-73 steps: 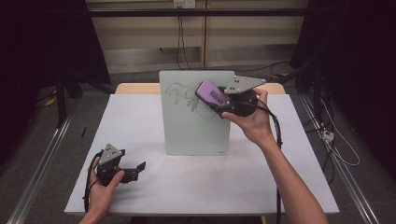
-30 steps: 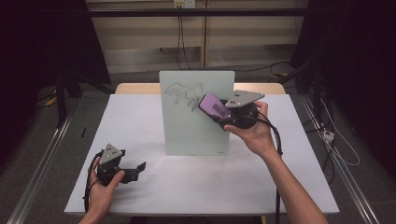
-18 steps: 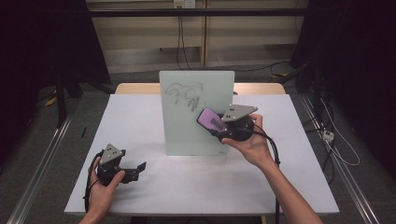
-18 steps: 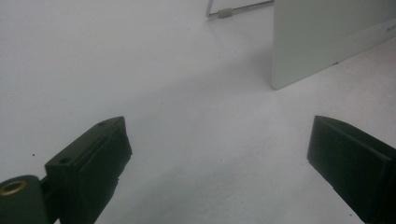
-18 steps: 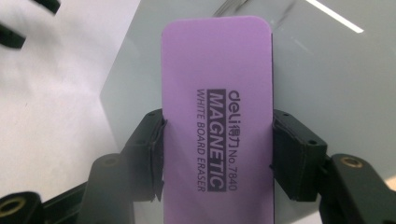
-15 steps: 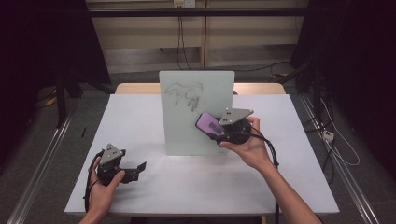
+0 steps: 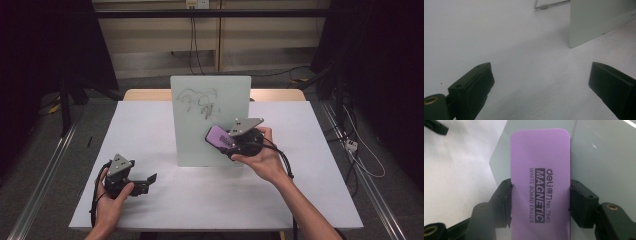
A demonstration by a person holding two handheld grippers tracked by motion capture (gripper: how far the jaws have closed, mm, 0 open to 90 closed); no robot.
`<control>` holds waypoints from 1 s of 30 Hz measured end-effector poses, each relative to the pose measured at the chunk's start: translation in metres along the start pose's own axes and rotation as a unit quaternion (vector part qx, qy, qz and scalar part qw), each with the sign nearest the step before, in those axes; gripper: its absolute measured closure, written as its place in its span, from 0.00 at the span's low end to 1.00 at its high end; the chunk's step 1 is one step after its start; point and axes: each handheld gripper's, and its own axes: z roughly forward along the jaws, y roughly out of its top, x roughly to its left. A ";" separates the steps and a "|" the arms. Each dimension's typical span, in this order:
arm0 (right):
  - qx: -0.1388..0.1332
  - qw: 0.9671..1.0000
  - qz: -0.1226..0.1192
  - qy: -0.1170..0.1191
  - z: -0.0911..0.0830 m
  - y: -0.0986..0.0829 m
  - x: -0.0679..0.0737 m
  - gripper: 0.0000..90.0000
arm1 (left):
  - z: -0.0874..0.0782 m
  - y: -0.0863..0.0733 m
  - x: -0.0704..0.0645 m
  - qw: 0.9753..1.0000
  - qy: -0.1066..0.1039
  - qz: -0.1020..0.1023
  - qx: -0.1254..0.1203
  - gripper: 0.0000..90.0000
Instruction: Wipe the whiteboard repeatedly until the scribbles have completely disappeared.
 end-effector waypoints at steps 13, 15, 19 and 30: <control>-0.046 0.997 0.013 -0.053 -0.022 0.035 -0.020 0.47 | -0.002 0.000 0.001 1.000 0.000 -0.001 -0.001 0.06; -0.050 0.997 0.016 -0.061 -0.025 0.040 -0.022 0.47 | -0.002 0.000 0.001 1.000 0.000 -0.001 -0.001 0.06; -0.045 0.997 0.013 -0.060 -0.023 0.042 -0.021 0.47 | -0.001 0.000 0.001 1.000 0.000 -0.001 -0.002 0.06; -0.021 0.999 -0.002 -0.032 0.001 0.034 -0.002 0.47 | -0.001 0.000 0.000 1.000 0.000 -0.001 -0.002 0.06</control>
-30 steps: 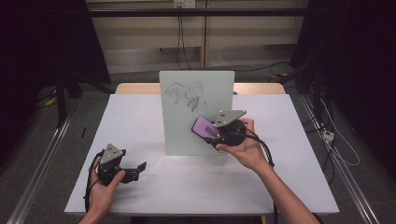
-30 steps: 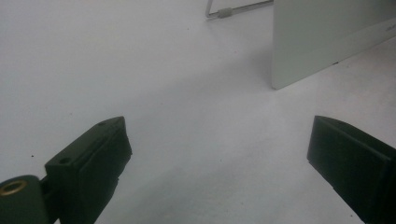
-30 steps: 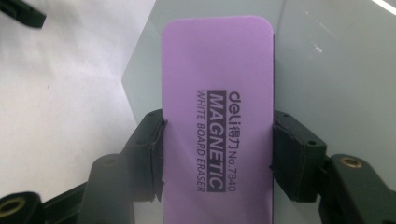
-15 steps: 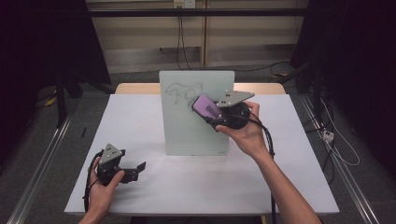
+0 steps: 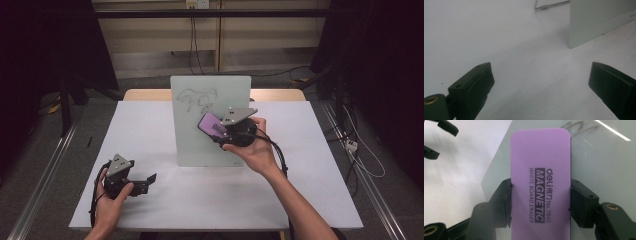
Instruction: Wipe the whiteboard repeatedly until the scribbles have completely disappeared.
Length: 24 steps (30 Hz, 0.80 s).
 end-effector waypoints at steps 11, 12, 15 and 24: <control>0.018 0.999 0.001 0.035 0.021 -0.003 0.016 0.47 | 0.000 0.000 0.000 1.000 0.000 0.000 0.000 0.06; 0.018 0.999 0.001 0.036 0.021 -0.003 0.016 0.47 | 0.000 0.000 0.001 1.000 0.000 0.000 0.000 0.06; 0.016 0.999 0.003 0.040 0.020 -0.003 0.014 0.47 | 0.000 0.000 0.001 1.000 0.000 0.000 0.000 0.06; -0.010 1.000 0.011 0.017 0.009 0.007 0.003 0.47 | -0.001 0.000 0.001 1.000 -0.002 0.000 -0.001 0.06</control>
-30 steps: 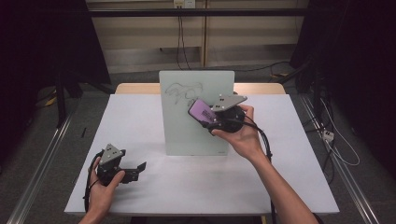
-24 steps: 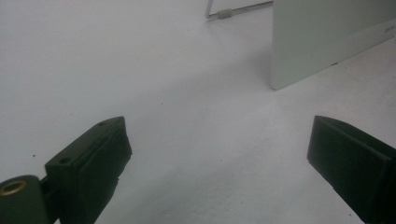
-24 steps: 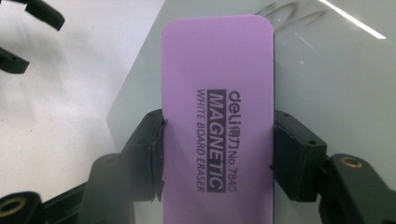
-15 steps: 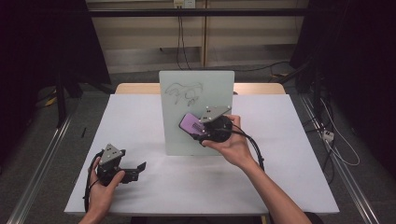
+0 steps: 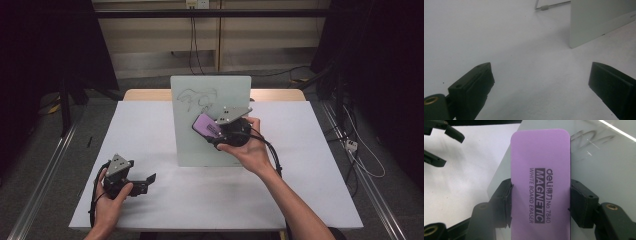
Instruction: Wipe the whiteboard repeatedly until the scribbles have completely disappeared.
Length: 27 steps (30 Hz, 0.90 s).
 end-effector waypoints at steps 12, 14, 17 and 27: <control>-0.016 1.000 0.009 -0.023 -0.017 0.004 -0.013 0.47 | 0.000 0.000 0.000 1.000 0.000 0.000 0.000 0.06; -0.016 0.999 0.008 -0.027 -0.020 0.005 -0.015 0.47 | 0.000 0.000 0.000 1.000 0.000 0.001 0.000 0.06; -0.020 0.999 0.010 -0.032 -0.024 0.008 -0.019 0.47 | 0.000 0.000 0.000 1.000 0.000 0.000 0.000 0.06; -0.026 0.999 0.010 -0.046 -0.030 0.014 -0.024 0.47 | 0.000 0.000 0.000 1.000 0.000 0.000 0.000 0.06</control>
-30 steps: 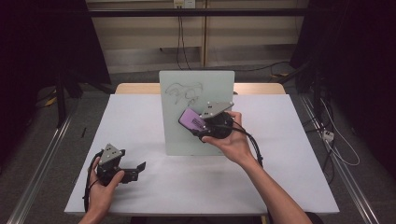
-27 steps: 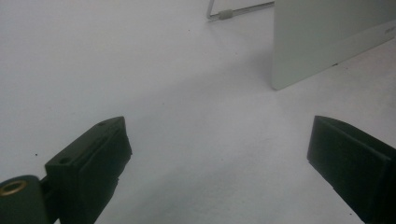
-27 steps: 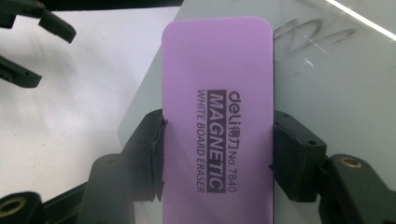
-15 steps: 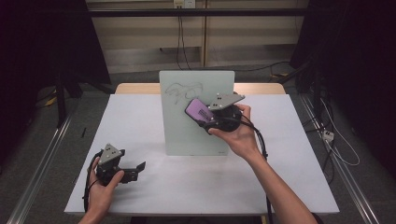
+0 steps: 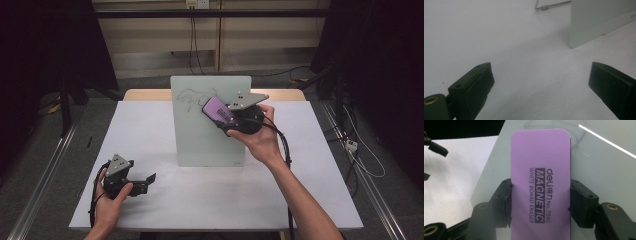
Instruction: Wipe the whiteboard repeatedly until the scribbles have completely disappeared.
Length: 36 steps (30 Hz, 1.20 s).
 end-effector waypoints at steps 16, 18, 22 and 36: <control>0.030 0.998 -0.020 0.046 0.037 -0.004 0.034 0.47 | 0.001 0.000 -0.001 1.000 0.001 0.000 0.001 0.06; 0.031 0.998 -0.022 0.050 0.041 -0.003 0.037 0.47 | 0.000 0.000 0.000 1.000 0.001 0.001 0.001 0.06; 0.032 0.998 -0.016 0.055 0.041 -0.001 0.036 0.47 | 0.000 0.000 0.000 1.000 -0.001 0.000 0.000 0.06; 0.002 1.000 -0.002 0.005 0.008 0.015 0.003 0.47 | 0.000 0.000 0.001 1.000 0.000 0.000 -0.002 0.06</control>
